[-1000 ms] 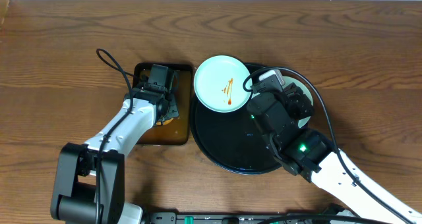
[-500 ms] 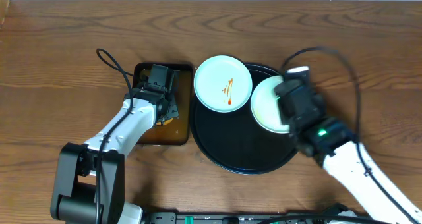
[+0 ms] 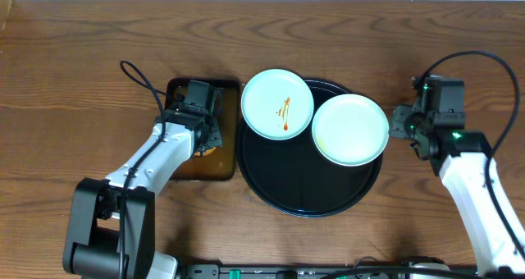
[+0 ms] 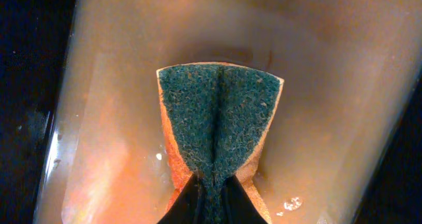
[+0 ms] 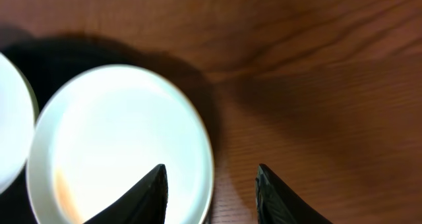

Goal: Clean dirty plates on tray and stack at the side
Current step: 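Release the plate and move the right gripper to the right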

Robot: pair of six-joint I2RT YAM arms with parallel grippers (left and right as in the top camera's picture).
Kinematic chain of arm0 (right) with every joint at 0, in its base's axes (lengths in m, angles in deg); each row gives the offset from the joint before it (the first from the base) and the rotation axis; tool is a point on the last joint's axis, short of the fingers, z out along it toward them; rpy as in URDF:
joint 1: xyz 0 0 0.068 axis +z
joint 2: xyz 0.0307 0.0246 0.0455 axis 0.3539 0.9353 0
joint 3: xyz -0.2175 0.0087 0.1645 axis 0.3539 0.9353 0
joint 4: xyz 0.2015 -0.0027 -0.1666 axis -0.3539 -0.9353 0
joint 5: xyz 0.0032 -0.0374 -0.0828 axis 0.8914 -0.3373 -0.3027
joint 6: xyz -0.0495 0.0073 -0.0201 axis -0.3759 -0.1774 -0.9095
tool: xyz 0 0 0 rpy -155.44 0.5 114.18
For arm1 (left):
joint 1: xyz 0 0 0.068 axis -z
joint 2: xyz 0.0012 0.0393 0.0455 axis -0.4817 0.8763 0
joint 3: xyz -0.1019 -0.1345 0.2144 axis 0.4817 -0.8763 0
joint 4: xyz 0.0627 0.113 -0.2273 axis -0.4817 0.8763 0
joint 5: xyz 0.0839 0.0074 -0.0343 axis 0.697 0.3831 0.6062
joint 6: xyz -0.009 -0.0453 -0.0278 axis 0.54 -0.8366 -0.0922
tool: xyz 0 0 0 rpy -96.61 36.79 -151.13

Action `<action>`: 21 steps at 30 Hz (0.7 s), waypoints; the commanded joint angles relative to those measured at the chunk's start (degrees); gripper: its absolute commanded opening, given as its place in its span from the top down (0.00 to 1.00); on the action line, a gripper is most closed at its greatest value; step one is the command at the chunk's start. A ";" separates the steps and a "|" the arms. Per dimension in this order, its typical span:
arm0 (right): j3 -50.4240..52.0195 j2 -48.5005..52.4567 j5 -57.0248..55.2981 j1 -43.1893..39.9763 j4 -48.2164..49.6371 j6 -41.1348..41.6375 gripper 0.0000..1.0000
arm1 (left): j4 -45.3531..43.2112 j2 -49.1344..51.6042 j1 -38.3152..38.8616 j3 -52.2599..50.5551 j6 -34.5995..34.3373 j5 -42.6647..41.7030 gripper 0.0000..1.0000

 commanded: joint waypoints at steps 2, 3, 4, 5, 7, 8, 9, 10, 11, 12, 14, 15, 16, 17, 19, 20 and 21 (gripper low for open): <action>-0.79 5.53 4.76 -0.76 2.21 -3.93 0.60 | -0.07 0.28 -0.17 -0.11 0.35 0.46 0.92; -0.79 6.71 4.76 -0.72 3.10 -4.55 0.60 | -0.07 0.28 -0.17 -0.11 0.35 0.46 0.92; -0.79 7.28 4.63 -0.72 3.45 -4.72 0.60 | -0.07 0.28 -0.17 -0.11 0.35 0.46 0.92; -0.79 8.04 3.91 -0.79 3.91 -4.68 0.60 | -0.07 0.28 -0.17 -0.11 0.35 0.46 0.92; -0.79 9.18 3.13 -0.85 4.31 -4.68 0.59 | -0.07 0.28 -0.17 -0.11 0.35 0.46 0.92; -0.79 9.68 3.08 -0.87 4.39 -4.68 0.59 | -0.04 0.28 -0.17 -0.11 0.35 0.46 0.92; -0.79 10.10 2.99 -0.85 4.37 -4.68 0.59 | -0.04 0.28 -0.17 -0.11 0.35 0.46 0.92; -0.79 10.60 3.02 -0.85 4.35 -4.66 0.59 | -0.07 0.28 -0.17 -0.11 0.35 0.46 0.92; -0.79 11.04 3.02 -0.81 4.33 -4.63 0.59 | -0.07 0.28 -0.17 -0.11 0.35 0.46 0.92; -0.79 11.41 3.02 -0.83 4.35 -4.66 0.59 | -0.07 0.28 -0.17 -0.11 0.35 0.46 0.92; -0.79 12.20 3.02 -0.83 4.42 -4.66 0.60 | -0.09 0.28 -0.17 -0.11 0.35 0.46 0.92; -0.79 12.63 3.04 -0.83 4.46 -4.66 0.60 | -0.07 0.28 -0.17 -0.11 0.35 0.46 0.92; -0.79 12.85 3.04 -0.83 4.44 -4.66 0.60 | -0.07 0.28 -0.17 -0.11 0.35 0.46 0.92; -0.79 13.25 3.04 -0.83 4.44 -4.66 0.60 | -0.09 0.28 -0.17 -0.11 0.35 0.46 0.92; -0.79 13.99 3.28 -0.81 4.46 -4.66 0.62 | -0.09 0.28 -0.17 -0.11 0.35 0.46 0.92; -0.79 14.45 3.41 -0.81 4.46 -4.66 0.62 | -0.07 0.28 -0.17 -0.11 0.35 0.46 0.92; -0.79 14.93 3.93 -0.81 4.46 -4.66 0.63 | -0.07 0.28 -0.17 -0.11 0.35 0.46 0.92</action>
